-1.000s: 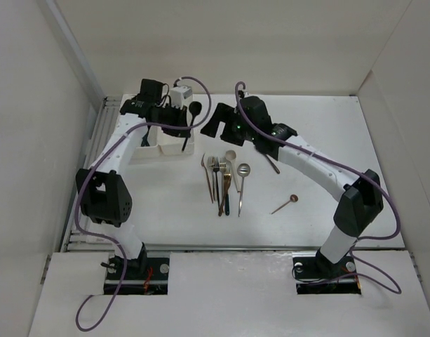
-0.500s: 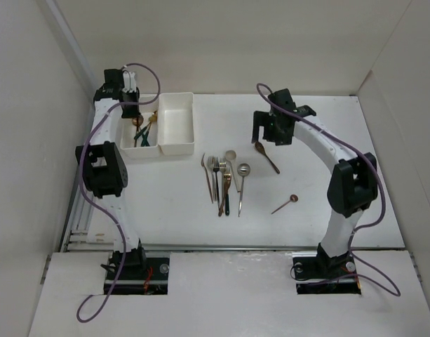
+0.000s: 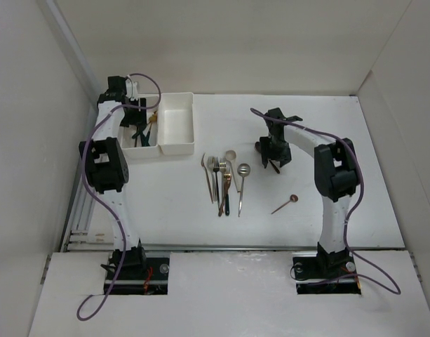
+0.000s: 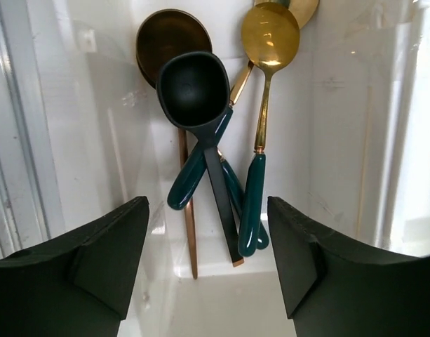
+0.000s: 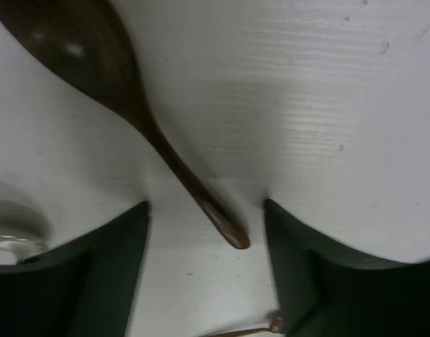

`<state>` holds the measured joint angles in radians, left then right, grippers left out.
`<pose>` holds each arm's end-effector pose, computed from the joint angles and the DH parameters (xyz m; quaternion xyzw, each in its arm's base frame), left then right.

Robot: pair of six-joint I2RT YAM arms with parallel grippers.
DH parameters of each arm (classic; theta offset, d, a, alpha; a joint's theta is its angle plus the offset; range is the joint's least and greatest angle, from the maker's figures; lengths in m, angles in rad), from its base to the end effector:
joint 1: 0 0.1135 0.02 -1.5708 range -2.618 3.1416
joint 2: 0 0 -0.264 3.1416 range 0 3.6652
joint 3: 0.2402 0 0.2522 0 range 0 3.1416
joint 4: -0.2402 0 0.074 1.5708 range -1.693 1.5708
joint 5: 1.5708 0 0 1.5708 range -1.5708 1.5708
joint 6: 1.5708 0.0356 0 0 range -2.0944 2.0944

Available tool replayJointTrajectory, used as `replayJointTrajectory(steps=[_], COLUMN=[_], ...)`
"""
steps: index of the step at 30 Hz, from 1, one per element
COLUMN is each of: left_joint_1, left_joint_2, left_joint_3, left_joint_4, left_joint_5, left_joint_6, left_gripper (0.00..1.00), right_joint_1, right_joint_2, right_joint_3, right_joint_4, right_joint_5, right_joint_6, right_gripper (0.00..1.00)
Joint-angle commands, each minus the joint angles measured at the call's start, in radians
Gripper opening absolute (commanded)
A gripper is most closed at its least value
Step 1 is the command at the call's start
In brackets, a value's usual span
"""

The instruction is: Sort the eating utensils into containers

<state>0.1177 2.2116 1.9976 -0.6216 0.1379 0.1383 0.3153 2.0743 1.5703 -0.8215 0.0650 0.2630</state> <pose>0.5003 0.0542 0.2507 0.0344 0.9307 -0.0180 0.3638 0.3976 0.1273 0.1727 -0.0220 0.9917 0.0039 0.1264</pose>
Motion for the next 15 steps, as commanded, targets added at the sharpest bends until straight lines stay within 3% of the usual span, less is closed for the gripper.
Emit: replayJointTrajectory(steps=[1,3,4,8,12,15], left_joint_1=[0.005,0.005,-0.006,-0.044,-0.066,-0.111], left_joint_2=[-0.142,-0.193,-0.208,-0.269,-0.319,-0.369], left_joint_3=[0.004,-0.006,-0.006,-0.028,-0.049,-0.071], left_joint_4=[-0.013,-0.023,-0.023,-0.085,-0.154,-0.187], left_joint_5=[0.015,0.032,0.057,0.153,0.334,0.487], left_joint_6=[0.024,0.033,0.046,0.119,0.173,0.198], left_gripper=[0.66,0.67,0.67,0.70,0.73,0.78], right_joint_1=[0.001,0.001,0.001,0.001,0.010,0.034], right_joint_2=[0.046,0.064,0.064,0.040,-0.026,-0.158], right_joint_3=[0.045,0.045,0.045,0.025,0.036,0.069], right_joint_4=[0.032,0.032,0.032,0.065,0.065,0.110], right_joint_5=[0.036,0.036,0.045,0.082,0.094,0.011], right_joint_6=[-0.036,-0.045,-0.045,-0.054,-0.044,0.008], right_gripper=[0.62,0.51,0.34,0.00,0.00,0.00])
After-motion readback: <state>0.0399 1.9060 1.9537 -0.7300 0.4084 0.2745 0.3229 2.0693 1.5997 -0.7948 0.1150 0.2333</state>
